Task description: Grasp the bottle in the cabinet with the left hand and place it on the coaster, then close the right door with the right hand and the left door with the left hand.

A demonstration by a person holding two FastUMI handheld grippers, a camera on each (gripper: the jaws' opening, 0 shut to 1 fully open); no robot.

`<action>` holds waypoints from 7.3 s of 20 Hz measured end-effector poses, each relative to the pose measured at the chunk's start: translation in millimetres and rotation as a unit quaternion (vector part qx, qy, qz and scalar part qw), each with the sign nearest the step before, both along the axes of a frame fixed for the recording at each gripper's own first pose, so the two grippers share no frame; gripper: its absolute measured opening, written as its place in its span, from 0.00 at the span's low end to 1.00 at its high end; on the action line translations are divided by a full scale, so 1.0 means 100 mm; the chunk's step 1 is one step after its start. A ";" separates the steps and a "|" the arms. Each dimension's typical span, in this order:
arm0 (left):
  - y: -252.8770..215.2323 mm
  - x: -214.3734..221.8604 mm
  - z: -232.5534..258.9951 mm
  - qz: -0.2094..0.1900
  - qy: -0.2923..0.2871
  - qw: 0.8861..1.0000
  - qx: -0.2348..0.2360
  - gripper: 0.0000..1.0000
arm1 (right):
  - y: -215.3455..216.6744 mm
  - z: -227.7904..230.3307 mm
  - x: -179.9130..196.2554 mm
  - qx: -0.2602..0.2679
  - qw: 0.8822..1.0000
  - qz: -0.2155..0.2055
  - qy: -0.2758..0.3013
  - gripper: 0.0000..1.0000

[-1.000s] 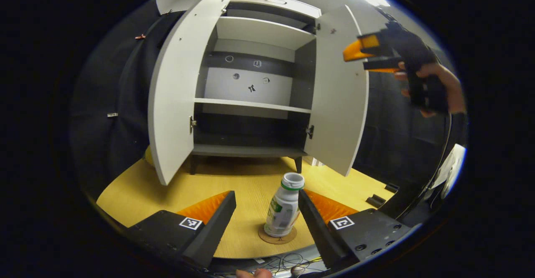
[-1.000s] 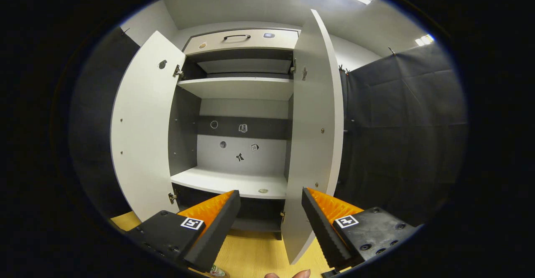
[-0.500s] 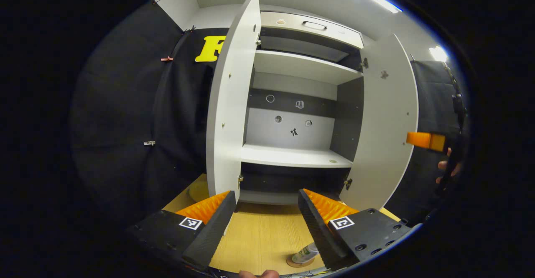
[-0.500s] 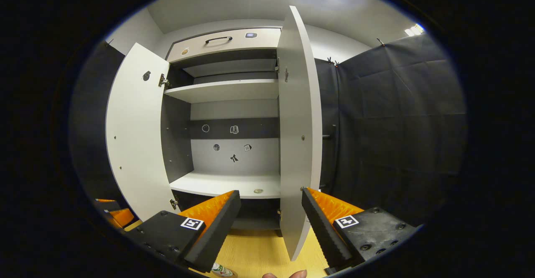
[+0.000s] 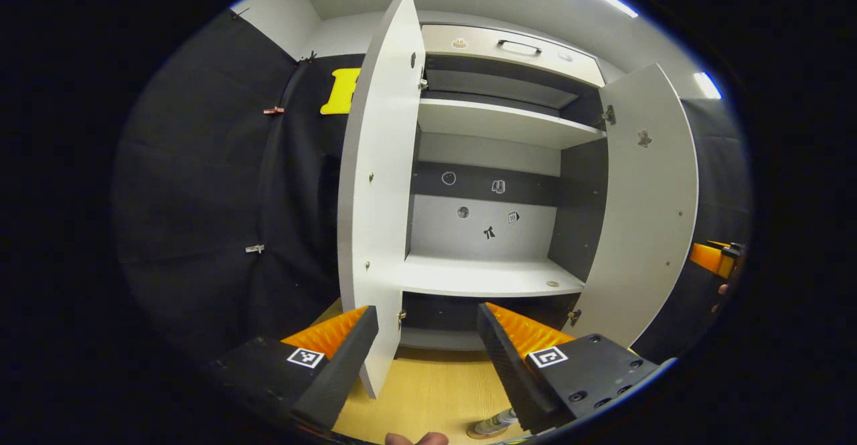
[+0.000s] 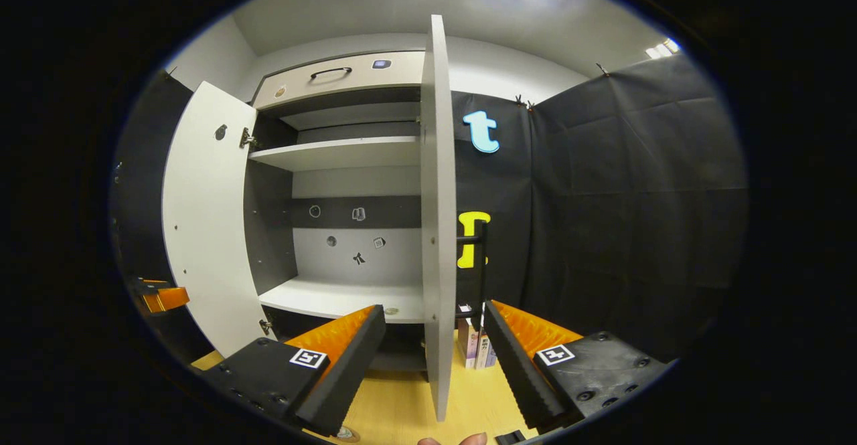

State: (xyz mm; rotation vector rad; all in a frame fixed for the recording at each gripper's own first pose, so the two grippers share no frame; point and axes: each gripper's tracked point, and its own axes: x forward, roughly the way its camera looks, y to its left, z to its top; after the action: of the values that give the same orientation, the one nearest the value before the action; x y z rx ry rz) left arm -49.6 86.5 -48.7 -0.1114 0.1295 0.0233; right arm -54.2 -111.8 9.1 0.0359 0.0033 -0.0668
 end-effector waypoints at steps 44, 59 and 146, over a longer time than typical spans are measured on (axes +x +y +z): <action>0.15 0.32 -0.07 0.031 0.004 0.999 0.025 0.95 | 1.19 -0.11 1.07 0.031 0.986 0.166 0.013 0.98; 0.22 0.41 -0.07 0.034 -0.002 0.999 0.024 0.94 | 1.72 -0.16 1.72 0.029 0.984 0.178 0.011 0.98; -0.85 1.79 0.28 -0.059 -0.039 0.997 0.034 0.94 | 0.57 -0.14 1.01 0.025 0.997 0.073 0.015 0.98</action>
State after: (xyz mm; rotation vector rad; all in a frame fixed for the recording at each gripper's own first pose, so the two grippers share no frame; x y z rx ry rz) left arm 129.0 1.7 -21.1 -0.0367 0.0572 -0.0946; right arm 46.9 -55.1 -4.9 0.0855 0.0371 0.0785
